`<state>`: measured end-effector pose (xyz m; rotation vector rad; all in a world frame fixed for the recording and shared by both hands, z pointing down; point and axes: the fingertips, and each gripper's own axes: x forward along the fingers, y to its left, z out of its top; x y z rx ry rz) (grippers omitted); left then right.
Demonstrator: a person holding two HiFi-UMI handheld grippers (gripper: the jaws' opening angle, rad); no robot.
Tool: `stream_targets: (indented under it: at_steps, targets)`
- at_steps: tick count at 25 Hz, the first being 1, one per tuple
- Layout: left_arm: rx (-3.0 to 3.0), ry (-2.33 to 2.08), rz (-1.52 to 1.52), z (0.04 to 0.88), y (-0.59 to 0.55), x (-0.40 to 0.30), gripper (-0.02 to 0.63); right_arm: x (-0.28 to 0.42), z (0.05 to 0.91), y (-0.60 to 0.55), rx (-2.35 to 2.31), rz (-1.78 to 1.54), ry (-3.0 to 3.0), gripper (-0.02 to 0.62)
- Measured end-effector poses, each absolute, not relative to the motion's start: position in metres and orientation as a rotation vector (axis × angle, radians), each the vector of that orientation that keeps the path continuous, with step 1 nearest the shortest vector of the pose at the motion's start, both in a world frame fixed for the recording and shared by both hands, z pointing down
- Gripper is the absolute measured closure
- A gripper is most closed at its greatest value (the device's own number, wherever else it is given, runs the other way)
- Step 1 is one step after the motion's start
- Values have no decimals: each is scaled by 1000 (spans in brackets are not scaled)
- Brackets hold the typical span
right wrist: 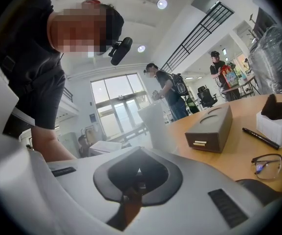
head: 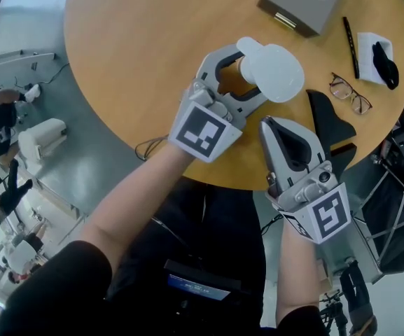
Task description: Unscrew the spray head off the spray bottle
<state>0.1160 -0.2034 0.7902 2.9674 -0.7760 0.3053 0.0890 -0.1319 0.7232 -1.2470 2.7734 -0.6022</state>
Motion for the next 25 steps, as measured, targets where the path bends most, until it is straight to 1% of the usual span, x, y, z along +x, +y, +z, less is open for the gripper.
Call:
stream_targets:
  at_steps: [6, 11, 17, 25]
  targets:
    - [2972, -688, 318, 786, -196, 121, 299, 96, 720, -134, -1254, -601, 2772, 601]
    - [2974, -639, 337, 761, -189, 115, 301, 96, 696, -139, -1257, -573, 2774, 601]
    - [2957, -642, 342, 699, -186, 100, 301, 89, 634, -142, -1224, -503, 2820, 601]
    - [2940, -641, 360, 593, -164, 74, 301, 81, 538, -121, -1198, -471, 2858, 601]
